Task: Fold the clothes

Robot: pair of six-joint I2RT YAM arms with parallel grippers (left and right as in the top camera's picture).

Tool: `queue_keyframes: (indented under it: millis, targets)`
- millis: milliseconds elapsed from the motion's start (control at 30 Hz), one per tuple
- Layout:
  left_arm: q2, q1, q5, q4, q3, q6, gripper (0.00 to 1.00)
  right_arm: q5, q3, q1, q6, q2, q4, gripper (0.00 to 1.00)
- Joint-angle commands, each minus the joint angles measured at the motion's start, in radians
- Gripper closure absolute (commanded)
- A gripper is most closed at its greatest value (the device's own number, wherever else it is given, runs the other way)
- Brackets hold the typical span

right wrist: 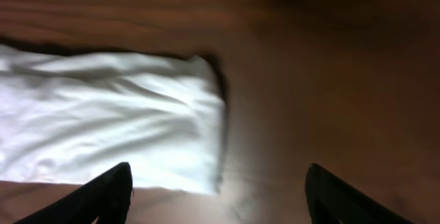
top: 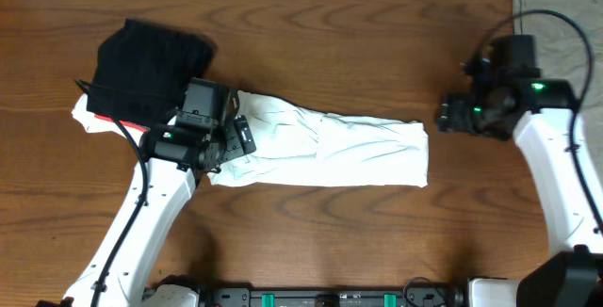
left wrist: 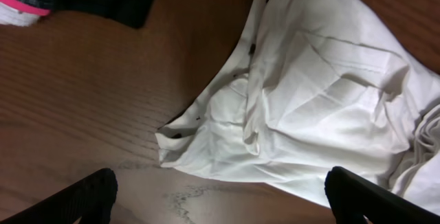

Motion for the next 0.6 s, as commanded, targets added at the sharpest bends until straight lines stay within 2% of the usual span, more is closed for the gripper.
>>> queue_keyframes:
  millis: [0, 200, 433, 567]
  targets:
    - [0.023, 0.024, 0.028, -0.007, 0.012, 0.069, 0.02, -0.046, -0.064, -0.083, -0.019, 0.020, -0.001, 0.28]
    - [0.042, 0.024, 0.028, -0.006, 0.010, 0.069, 0.02, -0.387, -0.238, -0.155, -0.232, 0.023, 0.156, 0.28]
    - [0.058, 0.024, 0.028, -0.006, 0.006, 0.069, 0.02, -0.417, -0.392, -0.156, -0.237, 0.023, 0.362, 0.25]
    - [0.069, 0.024, 0.028, -0.006, 0.006, 0.069, 0.02, -0.451, -0.460, -0.156, -0.219, 0.026, 0.475, 0.34]
